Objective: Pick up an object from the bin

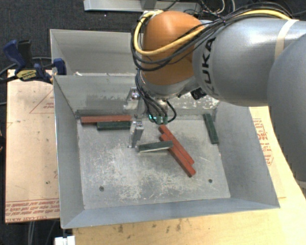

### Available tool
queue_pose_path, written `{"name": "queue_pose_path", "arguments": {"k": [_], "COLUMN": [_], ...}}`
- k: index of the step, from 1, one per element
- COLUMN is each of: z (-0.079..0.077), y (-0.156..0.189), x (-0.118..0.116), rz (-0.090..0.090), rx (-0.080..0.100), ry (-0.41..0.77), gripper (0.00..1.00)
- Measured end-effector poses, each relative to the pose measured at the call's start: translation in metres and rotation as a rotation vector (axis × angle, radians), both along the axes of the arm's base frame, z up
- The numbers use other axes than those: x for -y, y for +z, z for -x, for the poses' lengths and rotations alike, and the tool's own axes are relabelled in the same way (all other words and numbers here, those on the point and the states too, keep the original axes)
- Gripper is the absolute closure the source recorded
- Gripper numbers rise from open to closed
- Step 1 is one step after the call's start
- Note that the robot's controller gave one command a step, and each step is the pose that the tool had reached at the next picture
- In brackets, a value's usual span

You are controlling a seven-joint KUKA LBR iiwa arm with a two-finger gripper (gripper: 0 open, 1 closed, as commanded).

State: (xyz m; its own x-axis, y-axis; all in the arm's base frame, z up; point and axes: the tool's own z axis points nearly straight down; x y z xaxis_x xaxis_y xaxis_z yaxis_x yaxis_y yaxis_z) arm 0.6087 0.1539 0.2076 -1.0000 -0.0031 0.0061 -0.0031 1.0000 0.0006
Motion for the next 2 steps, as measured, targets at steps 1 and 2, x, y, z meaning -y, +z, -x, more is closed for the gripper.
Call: {"name": "queue_pose_path", "arguments": {"k": [1, 2], "z": [-0.002, -0.011], "y": [0.004, -0.05], "x": [0.001, 0.027], "rz": [-0.001, -0.002], "rx": [0.007, 0.014], "ry": [-0.002, 0.015], "gripper": [0.0, 0.0]}}
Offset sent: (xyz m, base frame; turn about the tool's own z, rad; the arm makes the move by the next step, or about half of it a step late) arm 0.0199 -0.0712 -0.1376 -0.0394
